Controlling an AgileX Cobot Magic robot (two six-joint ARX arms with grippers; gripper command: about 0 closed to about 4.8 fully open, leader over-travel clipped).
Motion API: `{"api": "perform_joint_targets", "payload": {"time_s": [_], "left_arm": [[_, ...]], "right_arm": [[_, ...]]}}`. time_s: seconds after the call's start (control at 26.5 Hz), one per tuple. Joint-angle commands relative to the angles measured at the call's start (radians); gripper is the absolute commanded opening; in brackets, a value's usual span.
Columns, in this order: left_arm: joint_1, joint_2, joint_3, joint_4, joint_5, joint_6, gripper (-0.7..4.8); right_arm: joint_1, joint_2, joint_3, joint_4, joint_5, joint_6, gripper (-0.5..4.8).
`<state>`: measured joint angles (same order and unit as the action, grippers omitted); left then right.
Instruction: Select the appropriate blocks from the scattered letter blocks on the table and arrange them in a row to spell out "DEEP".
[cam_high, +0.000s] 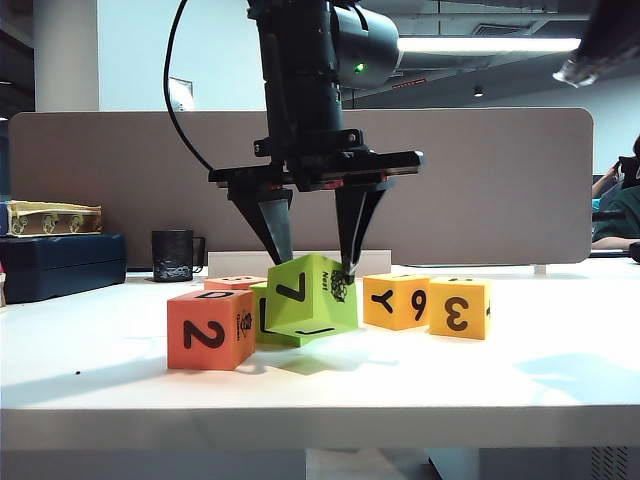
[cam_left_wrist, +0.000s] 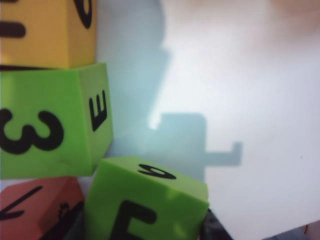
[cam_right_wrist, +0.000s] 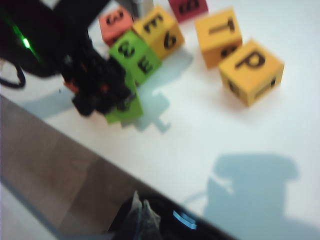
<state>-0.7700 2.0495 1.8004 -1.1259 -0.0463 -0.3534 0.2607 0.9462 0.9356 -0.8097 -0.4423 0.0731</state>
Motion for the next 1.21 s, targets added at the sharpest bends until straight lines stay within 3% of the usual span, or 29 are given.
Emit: {"api": "perform_joint_targets", "payload": {"time_s": [0.04, 0.38, 0.76, 0.87, 1.06, 1.21], "left_arm": [[-0.002, 0.000, 0.000, 0.009, -0.013, -0.009, 2.72], [-0.011, 0.020, -0.018, 0.018, -0.029, -0.048, 2.72], [-0.021, 0.021, -0.148, 0.048, -0.027, -0.074, 2.74], [-0.032, 0.021, -0.157, 0.064, -0.021, -0.062, 2.84], [-0.033, 0.019, -0.156, 0.067, -0.021, -0.039, 3.68], [-0.033, 0.019, -0.156, 0.064, -0.021, -0.039, 3.72]], "right_arm": [[0.001, -0.003, 0.003, -0.047, -0.006, -0.003, -0.06], [0.001, -0.003, 0.003, -0.085, -0.006, -0.003, -0.06], [0.001, -0.003, 0.003, -0.084, -0.005, -0.003, -0.06], [0.001, -0.003, 0.003, -0.084, -0.005, -0.003, -0.06], [0.001, -0.003, 0.003, -0.088, -0.005, -0.003, -0.06], [0.001, -0.003, 0.003, -0.088, -0.005, -0.003, -0.06]]}}
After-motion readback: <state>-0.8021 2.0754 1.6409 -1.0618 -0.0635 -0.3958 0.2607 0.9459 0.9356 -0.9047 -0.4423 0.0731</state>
